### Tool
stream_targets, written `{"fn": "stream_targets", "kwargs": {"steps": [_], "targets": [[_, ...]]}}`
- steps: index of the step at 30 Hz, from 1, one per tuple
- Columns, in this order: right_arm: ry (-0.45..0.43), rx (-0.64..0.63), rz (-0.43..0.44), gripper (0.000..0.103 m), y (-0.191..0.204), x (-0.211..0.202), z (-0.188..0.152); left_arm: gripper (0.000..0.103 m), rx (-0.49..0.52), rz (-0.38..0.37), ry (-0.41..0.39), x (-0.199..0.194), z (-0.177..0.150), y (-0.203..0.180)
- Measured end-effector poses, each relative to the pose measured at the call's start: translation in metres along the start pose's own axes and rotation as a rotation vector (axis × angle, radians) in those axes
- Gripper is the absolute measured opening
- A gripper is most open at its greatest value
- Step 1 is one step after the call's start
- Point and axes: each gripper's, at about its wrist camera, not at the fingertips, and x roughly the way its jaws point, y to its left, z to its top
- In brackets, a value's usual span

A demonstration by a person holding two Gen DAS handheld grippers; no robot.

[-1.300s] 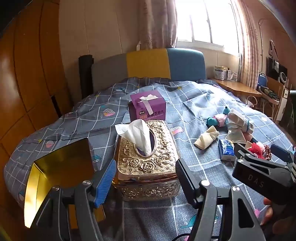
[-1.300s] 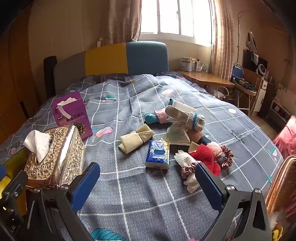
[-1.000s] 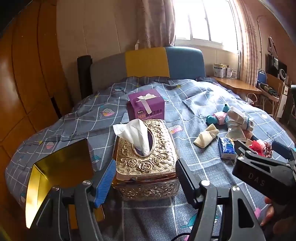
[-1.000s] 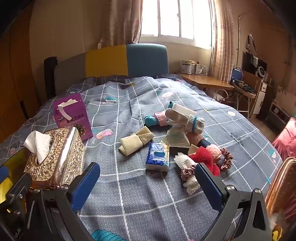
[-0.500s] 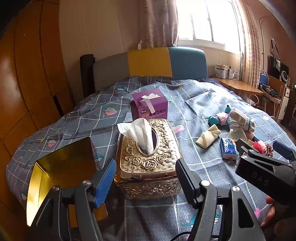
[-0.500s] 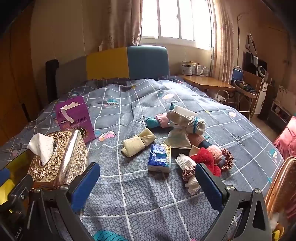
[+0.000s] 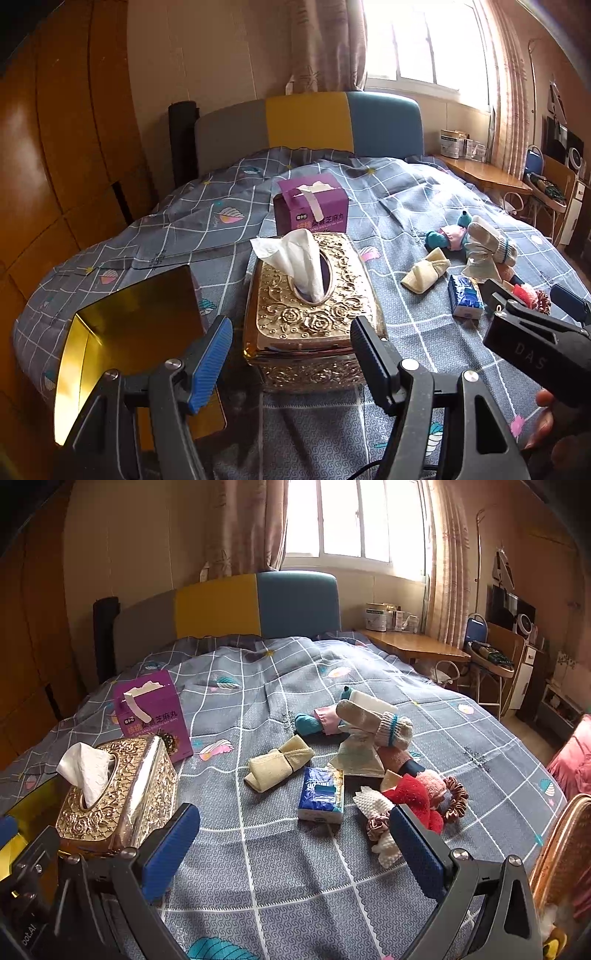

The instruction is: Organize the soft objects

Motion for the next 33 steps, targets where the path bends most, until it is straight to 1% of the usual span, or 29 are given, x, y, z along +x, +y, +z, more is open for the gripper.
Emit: {"fn": "stream_targets", "kwargs": {"steps": [33], "targets": [[0.002, -0.004, 0.007, 0.103, 0.0026, 0.0014, -0.0010, 0.067, -0.006, -0.001, -0.001, -0.0050, -0.0002, 0.0037]]}}
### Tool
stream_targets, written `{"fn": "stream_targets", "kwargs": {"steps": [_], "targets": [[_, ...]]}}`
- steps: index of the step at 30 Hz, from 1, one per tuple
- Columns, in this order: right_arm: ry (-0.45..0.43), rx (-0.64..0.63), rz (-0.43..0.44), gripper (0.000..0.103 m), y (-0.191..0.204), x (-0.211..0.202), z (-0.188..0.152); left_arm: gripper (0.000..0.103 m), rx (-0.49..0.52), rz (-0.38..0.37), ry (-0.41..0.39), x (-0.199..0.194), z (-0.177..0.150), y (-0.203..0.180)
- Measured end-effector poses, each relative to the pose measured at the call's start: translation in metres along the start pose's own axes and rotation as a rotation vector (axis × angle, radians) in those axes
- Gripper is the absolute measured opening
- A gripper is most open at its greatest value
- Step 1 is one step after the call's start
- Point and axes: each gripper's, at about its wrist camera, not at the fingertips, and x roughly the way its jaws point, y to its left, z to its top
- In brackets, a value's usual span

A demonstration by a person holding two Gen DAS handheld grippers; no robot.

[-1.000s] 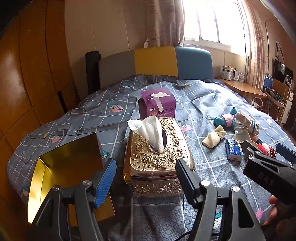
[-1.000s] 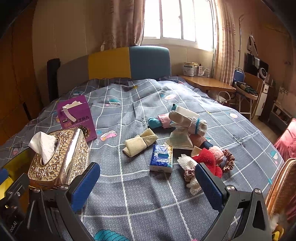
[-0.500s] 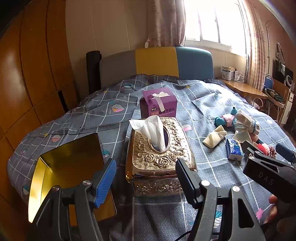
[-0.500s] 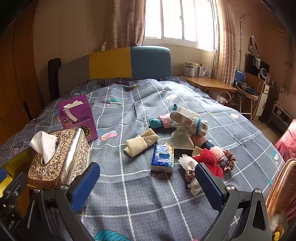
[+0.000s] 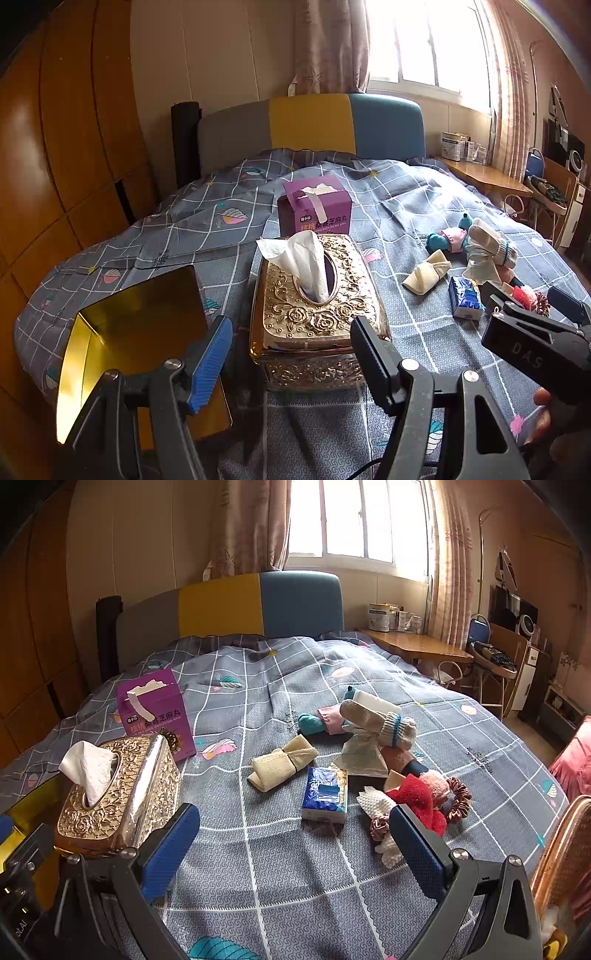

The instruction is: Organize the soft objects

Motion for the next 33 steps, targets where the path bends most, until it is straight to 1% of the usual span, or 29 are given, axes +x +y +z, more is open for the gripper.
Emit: {"fn": "stream_targets", "kwargs": {"steps": [11, 22, 24, 26, 28, 30, 31, 32, 33], "targets": [[-0.001, 0.004, 0.000, 0.103, -0.001, 0.001, 0.000, 0.067, 0.006, -0.006, -0.005, -0.003, 0.001, -0.003], [-0.002, 0.022, -0.007, 0.103, -0.012, 0.004, 0.005, 0.067, 0.021, -0.023, 0.005, -0.001, 0.001, -0.007], [0.001, 0.026, -0.007, 0.103, -0.016, 0.007, 0.007, 0.067, 0.025, -0.056, 0.009, -0.001, 0.002, -0.008], [0.009, 0.051, 0.005, 0.103, -0.026, 0.011, 0.015, 0.068, 0.042, -0.146, 0.019, 0.000, 0.006, -0.011], [0.016, 0.090, 0.013, 0.103, -0.044, 0.018, 0.027, 0.068, 0.073, -0.232, 0.053, 0.003, 0.013, -0.018], [0.029, 0.119, 0.014, 0.103, -0.063, 0.029, 0.040, 0.068, 0.096, -0.279, 0.072, 0.005, 0.019, -0.026], [0.045, 0.144, 0.012, 0.103, -0.076, 0.036, 0.047, 0.068, 0.128, -0.289, 0.068, 0.006, 0.022, -0.033], [0.063, 0.172, 0.004, 0.103, -0.090, 0.045, 0.053, 0.068, 0.161, -0.278, 0.075, 0.009, 0.024, -0.042], [0.074, 0.194, -0.005, 0.103, -0.103, 0.053, 0.059, 0.068, 0.179, -0.288, 0.091, 0.013, 0.027, -0.047]]}}
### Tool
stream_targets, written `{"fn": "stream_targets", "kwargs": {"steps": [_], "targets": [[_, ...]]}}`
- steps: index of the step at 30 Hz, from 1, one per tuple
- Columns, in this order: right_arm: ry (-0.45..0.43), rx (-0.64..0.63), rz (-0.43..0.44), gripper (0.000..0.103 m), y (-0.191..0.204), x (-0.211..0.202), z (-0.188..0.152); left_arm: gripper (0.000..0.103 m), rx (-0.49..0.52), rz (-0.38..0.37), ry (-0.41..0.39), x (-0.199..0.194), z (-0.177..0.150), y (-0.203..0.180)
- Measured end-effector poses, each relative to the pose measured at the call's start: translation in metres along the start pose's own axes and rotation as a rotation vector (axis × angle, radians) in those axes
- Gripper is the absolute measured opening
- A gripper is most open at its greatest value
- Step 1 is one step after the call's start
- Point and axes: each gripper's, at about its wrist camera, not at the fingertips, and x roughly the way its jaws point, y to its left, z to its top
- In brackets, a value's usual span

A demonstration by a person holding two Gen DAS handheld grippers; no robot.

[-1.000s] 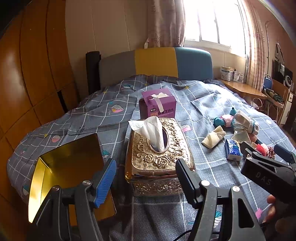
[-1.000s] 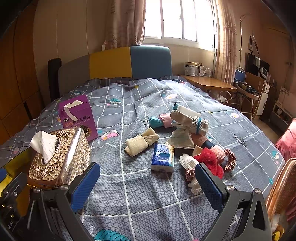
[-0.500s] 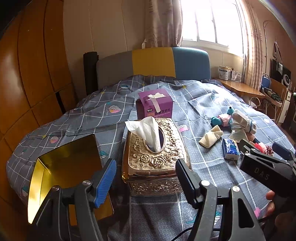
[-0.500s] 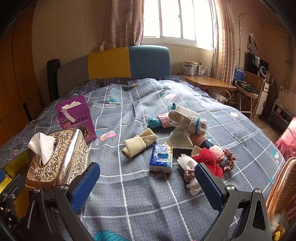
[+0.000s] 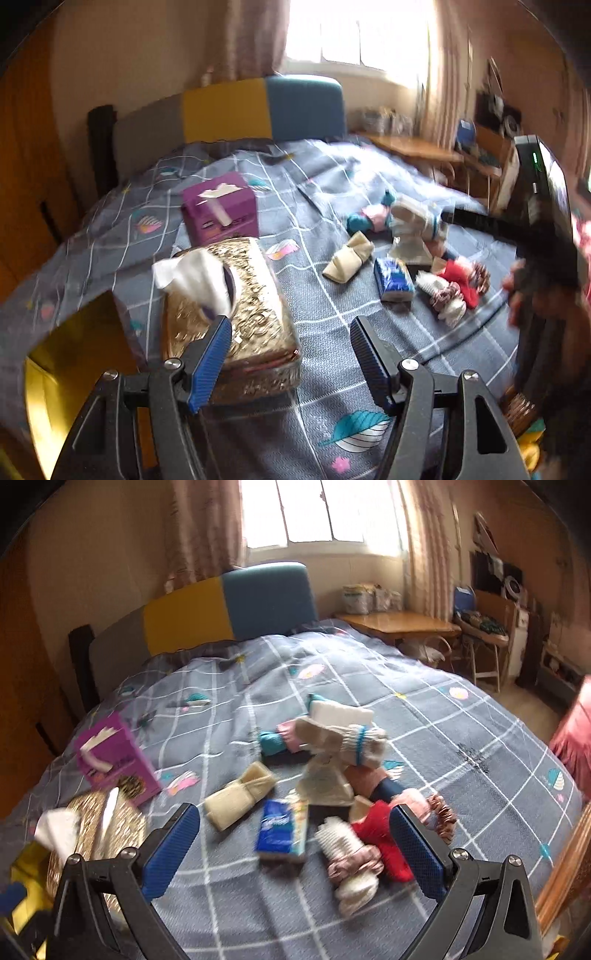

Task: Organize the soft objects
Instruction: 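Grasp the cream rolled cloth with the left tool while the right tool approaches the Tempo pack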

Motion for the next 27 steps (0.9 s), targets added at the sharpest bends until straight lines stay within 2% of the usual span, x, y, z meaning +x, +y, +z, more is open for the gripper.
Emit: {"fn": "stream_targets", "kwargs": {"steps": [2, 5, 8, 12, 16, 19, 27], "targets": [[0.006, 0.032, -0.036, 0.103, -0.020, 0.014, 0.013, 0.068, 0.023, -0.058, 0.048, 0.015, 0.011, -0.009], [0.023, 0.070, -0.055, 0.103, -0.045, 0.035, 0.026, 0.068, 0.068, -0.072, 0.092, 0.034, 0.028, -0.025], [0.034, 0.115, -0.048, 0.103, -0.064, 0.052, 0.030, 0.069, 0.131, -0.086, 0.140, 0.063, 0.047, -0.045], [0.073, 0.196, -0.007, 0.103, -0.078, 0.062, 0.027, 0.075, 0.155, -0.102, 0.214, 0.108, 0.066, -0.064], [0.091, 0.270, 0.027, 0.103, -0.090, 0.063, 0.025, 0.078, 0.157, -0.079, 0.271, 0.155, 0.080, -0.076], [0.109, 0.320, 0.056, 0.103, -0.098, 0.066, 0.024, 0.078, 0.211, -0.054, 0.307, 0.191, 0.087, -0.086], [0.135, 0.343, 0.124, 0.103, -0.098, 0.069, 0.023, 0.083, 0.263, -0.052, 0.385, 0.257, 0.091, -0.094]]}}
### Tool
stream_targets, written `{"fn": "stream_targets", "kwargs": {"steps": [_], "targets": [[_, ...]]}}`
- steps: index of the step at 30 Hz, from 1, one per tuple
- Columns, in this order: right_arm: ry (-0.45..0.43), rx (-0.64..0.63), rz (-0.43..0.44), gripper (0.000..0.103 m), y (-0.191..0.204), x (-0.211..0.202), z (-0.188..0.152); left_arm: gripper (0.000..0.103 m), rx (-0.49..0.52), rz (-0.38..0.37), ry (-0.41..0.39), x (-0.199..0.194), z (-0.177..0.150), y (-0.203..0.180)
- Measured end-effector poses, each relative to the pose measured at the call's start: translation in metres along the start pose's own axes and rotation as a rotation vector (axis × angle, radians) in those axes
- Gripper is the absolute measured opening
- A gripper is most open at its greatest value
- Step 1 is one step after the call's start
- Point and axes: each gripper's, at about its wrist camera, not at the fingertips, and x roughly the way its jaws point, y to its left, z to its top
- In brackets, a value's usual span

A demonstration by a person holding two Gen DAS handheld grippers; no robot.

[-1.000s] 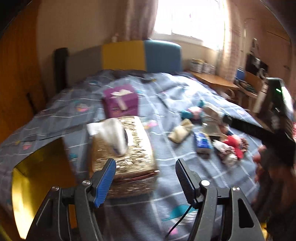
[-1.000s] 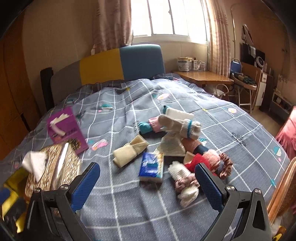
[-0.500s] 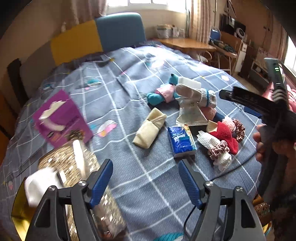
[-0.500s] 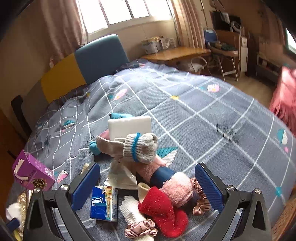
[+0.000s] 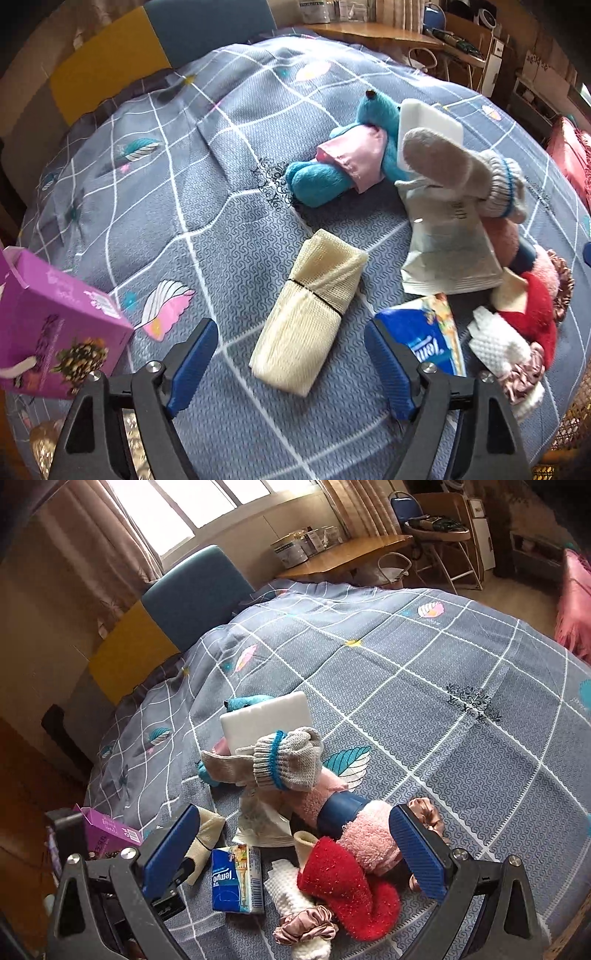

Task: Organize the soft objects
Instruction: 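Grasp the cream rolled cloth with the left tool while the right tool approaches the Tempo pack, then carry the cream roll into the gold tray with the left tool while the right grasps the Tempo pack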

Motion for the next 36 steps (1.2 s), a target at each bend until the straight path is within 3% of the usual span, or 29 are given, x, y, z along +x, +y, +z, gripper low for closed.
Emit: {"fn": "stream_targets", "kwargs": {"steps": [5, 6, 8, 9, 12, 14, 15, 17, 19, 24, 28, 31, 33, 36], "targets": [[0.001, 0.044, 0.028, 0.103, -0.007, -0.001, 0.002, 0.082, 0.002, -0.008, 0.050, 0.026, 0.009, -0.001], [-0.005, 0.055, 0.029, 0.103, -0.009, -0.002, 0.003, 0.079, -0.015, -0.029, 0.061, 0.030, 0.009, 0.001], [-0.015, 0.079, 0.038, 0.103, -0.013, -0.004, 0.004, 0.058, -0.077, -0.098, 0.070, 0.033, 0.009, 0.009], [-0.017, 0.084, 0.045, 0.103, -0.015, -0.004, 0.005, 0.053, -0.096, -0.095, 0.066, 0.032, 0.009, 0.012], [-0.009, 0.069, 0.051, 0.102, -0.011, -0.002, 0.004, 0.048, -0.103, -0.099, 0.066, 0.027, 0.006, 0.017], [0.006, 0.033, 0.054, 0.094, -0.005, 0.000, 0.003, 0.045, -0.108, -0.085, 0.062, 0.025, 0.002, 0.017], [0.022, 0.009, 0.053, 0.091, -0.001, 0.003, 0.001, 0.045, -0.125, -0.084, 0.047, 0.021, 0.000, 0.020], [0.076, -0.047, 0.069, 0.074, 0.010, 0.012, -0.004, 0.045, -0.162, -0.083, 0.016, 0.011, -0.004, 0.026], [0.139, -0.116, 0.091, 0.068, 0.022, 0.022, -0.013, 0.045, -0.189, -0.083, -0.012, -0.002, -0.008, 0.031], [0.283, -0.272, 0.104, 0.067, 0.051, 0.049, -0.039, 0.045, -0.201, -0.101, -0.055, -0.029, -0.015, 0.037], [0.366, -0.341, 0.044, 0.084, 0.072, 0.078, -0.055, 0.045, -0.192, -0.102, -0.115, -0.054, 0.004, 0.042], [0.405, -0.402, 0.007, 0.084, 0.085, 0.100, -0.067, 0.045, -0.240, -0.099, -0.188, -0.087, 0.023, 0.066], [0.410, -0.441, -0.030, 0.082, 0.089, 0.109, -0.074, 0.045, -0.291, -0.080, -0.247, -0.110, 0.029, 0.091], [0.409, -0.486, -0.065, 0.065, 0.092, 0.116, -0.079, 0.045, -0.403, -0.026, -0.327, -0.141, 0.027, 0.147]]}}
